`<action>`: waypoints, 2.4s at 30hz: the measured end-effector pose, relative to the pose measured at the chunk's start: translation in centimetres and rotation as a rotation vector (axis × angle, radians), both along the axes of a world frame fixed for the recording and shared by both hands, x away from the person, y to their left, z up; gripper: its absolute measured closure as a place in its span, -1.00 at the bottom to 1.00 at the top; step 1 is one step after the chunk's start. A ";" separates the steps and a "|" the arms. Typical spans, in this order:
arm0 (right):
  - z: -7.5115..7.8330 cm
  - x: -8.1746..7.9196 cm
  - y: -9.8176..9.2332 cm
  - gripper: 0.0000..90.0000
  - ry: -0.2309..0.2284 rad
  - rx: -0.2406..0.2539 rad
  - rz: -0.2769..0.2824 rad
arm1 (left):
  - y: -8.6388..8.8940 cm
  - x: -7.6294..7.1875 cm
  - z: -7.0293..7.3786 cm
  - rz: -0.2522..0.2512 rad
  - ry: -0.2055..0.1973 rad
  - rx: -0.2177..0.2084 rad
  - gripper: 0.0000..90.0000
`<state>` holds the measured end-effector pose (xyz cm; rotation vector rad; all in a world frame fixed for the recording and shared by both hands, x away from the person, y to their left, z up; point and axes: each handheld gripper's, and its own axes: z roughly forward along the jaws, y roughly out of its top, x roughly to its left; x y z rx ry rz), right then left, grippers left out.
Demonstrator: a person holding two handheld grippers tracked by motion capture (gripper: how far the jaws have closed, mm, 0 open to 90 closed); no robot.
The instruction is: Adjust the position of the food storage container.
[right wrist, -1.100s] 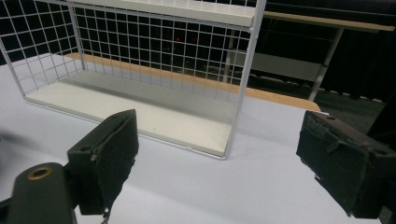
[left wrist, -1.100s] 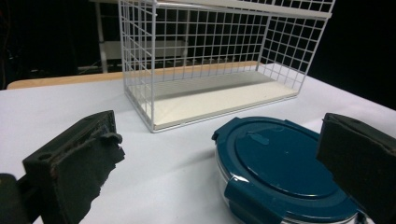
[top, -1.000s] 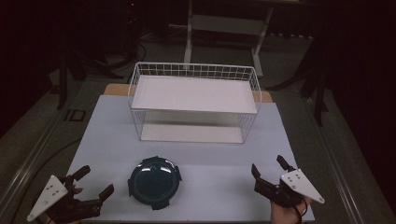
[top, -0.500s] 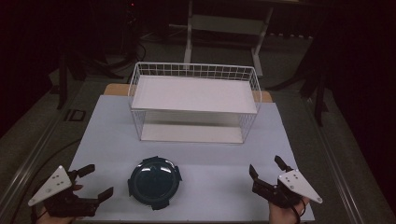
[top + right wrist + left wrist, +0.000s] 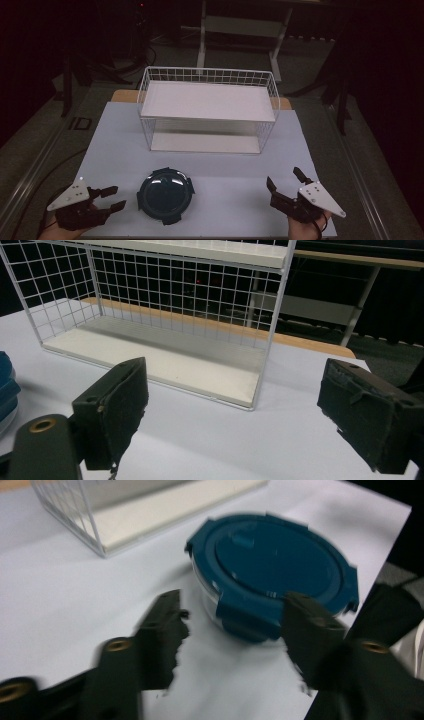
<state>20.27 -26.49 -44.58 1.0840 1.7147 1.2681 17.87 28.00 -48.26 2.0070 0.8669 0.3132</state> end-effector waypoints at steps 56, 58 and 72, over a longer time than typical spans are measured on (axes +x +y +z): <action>-0.2 0.4 0.1 -0.72 0.034 0.009 0.021 | -10.3 6.5 -1.4 -0.149 0.113 0.094 1.00; -0.2 0.4 0.0 -0.72 0.036 0.009 0.022 | -11.3 6.9 -1.4 -0.168 0.114 0.087 1.00; -0.3 0.5 -0.1 -0.72 0.040 0.014 0.024 | -13.5 6.9 -1.5 -0.208 0.112 0.120 0.99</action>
